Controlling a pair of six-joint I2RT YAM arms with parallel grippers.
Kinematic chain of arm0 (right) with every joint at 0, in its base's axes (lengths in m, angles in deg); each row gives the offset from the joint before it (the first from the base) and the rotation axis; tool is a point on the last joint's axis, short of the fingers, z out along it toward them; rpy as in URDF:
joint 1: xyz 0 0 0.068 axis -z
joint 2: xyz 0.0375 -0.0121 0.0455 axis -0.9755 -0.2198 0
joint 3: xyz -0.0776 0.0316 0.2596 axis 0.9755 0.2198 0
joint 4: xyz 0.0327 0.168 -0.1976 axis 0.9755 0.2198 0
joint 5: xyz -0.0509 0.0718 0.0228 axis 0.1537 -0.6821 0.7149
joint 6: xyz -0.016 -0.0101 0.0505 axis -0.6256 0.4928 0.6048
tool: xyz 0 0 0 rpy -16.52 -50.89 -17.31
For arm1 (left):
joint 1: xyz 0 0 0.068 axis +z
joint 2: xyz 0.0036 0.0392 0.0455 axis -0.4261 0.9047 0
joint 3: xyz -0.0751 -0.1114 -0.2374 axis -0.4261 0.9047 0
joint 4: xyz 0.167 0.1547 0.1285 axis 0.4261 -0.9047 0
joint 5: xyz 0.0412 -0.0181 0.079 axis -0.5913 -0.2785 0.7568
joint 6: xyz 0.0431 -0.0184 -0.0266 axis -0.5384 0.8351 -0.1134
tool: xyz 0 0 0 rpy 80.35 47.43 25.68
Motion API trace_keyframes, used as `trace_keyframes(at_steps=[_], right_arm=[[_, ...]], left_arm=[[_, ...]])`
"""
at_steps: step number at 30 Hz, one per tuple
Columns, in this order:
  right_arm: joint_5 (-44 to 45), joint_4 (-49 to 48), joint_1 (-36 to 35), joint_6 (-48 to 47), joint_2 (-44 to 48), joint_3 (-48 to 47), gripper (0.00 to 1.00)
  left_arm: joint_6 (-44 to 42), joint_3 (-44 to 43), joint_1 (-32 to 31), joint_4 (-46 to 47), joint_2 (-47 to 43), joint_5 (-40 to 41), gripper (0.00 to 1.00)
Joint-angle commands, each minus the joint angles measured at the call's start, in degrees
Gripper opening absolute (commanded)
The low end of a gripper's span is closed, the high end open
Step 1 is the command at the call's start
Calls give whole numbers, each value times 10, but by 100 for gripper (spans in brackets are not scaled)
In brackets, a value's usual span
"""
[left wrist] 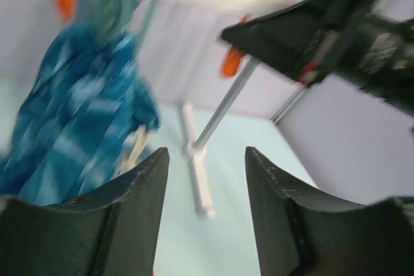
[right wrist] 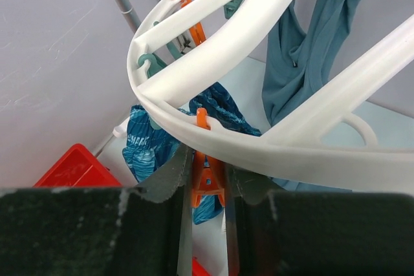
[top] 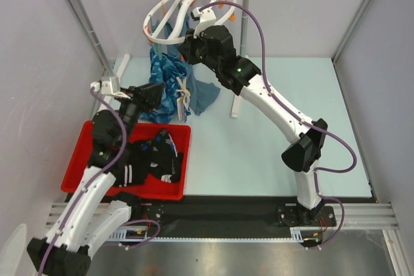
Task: Clip the socks to the hanger
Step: Open the clamp at the hanger, then pick up the sock from the bin.
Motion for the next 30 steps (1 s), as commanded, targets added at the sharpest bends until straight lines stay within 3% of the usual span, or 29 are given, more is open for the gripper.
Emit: trace_keyframes(at_steps=[1, 5, 9, 11, 12, 13, 17, 23, 30], right_arm=[[-20, -14, 8, 17, 13, -2, 0], [-27, -14, 8, 20, 15, 3, 0], [-34, -13, 10, 25, 16, 6, 0], [-40, -12, 11, 27, 17, 7, 0], [-42, -12, 12, 31, 16, 7, 0], [-42, -11, 12, 32, 17, 7, 0], [-43, -13, 12, 33, 21, 14, 0], [-38, -28, 12, 47, 30, 37, 0], [-41, -31, 12, 51, 27, 35, 0]], left_arm=[[59, -44, 1, -346, -24, 93, 57], [119, -55, 1, -518, 5, 87, 57], [198, 2, 0, -544, 25, 43, 42], [238, 28, -5, -510, 26, 29, 43], [263, 35, -24, -509, 29, 36, 51], [279, 32, -36, -516, 31, 104, 55], [333, 13, -91, -540, 48, 202, 69], [379, -32, -106, -579, 145, 225, 70], [445, -51, -106, -579, 190, 260, 68]])
